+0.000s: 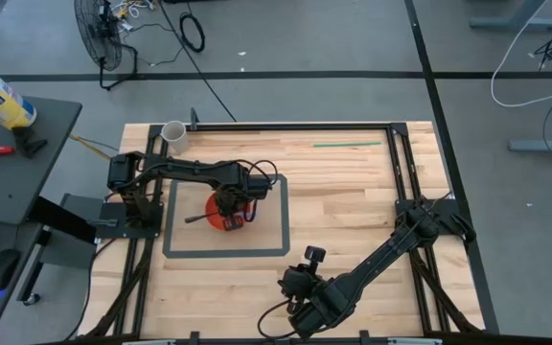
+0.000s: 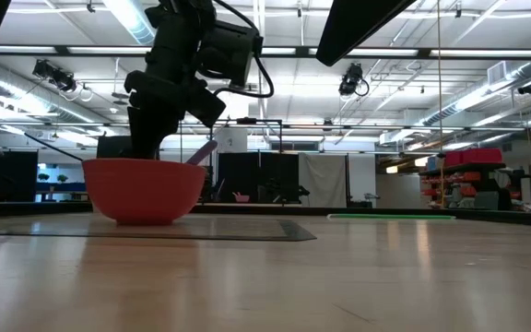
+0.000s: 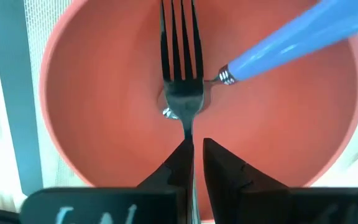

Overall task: Pick & Place Utensil
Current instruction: Put the gray cup on the transparent mat to the top left of the orange bowl

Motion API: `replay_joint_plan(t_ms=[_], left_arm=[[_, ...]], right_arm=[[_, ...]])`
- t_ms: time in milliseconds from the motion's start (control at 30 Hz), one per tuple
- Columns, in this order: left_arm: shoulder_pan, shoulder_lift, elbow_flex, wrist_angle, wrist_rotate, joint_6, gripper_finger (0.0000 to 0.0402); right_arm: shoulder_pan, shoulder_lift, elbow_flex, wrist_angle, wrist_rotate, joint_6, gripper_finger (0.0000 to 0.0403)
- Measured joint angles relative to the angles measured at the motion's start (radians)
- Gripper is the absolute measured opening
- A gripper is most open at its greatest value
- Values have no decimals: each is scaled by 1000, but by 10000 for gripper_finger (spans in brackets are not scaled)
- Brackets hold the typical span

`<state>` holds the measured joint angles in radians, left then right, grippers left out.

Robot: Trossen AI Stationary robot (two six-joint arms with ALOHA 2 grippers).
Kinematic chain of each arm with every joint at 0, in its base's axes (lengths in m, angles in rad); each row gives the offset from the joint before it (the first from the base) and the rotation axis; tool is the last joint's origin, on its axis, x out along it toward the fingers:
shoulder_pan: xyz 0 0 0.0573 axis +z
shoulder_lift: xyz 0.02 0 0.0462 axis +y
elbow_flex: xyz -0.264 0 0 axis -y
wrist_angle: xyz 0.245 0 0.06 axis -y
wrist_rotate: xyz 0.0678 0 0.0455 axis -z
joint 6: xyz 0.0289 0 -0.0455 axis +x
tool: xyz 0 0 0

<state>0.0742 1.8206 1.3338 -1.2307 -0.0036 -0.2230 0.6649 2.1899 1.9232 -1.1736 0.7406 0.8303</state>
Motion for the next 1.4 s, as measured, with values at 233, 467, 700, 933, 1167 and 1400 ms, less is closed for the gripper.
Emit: replay_joint_plan(t_ms=[233, 467, 700, 933, 1167, 1400], left_arm=[[0, -11, 0, -4, -15, 33, 41], [21, -170, 1, -29, -113, 49, 42], [105, -415, 1, -36, -286, 11, 80], [166, -615, 0, -1, -384, -44, 130], [118, -821, -133, 188, -468, -73, 137], [81, -1017, -438, 411, -401, -112, 138]], right_arm=[[0, 0, 0, 0, 0, 0, 29], [0, 0, 0, 0, 1, -2, 29], [0, 0, 0, -11, 10, -7, 29], [-20, 2, -21, -106, 62, 112, 33], [-109, 2, -21, -150, 90, 147, 95], [-233, -55, -22, -304, 131, 16, 191]])
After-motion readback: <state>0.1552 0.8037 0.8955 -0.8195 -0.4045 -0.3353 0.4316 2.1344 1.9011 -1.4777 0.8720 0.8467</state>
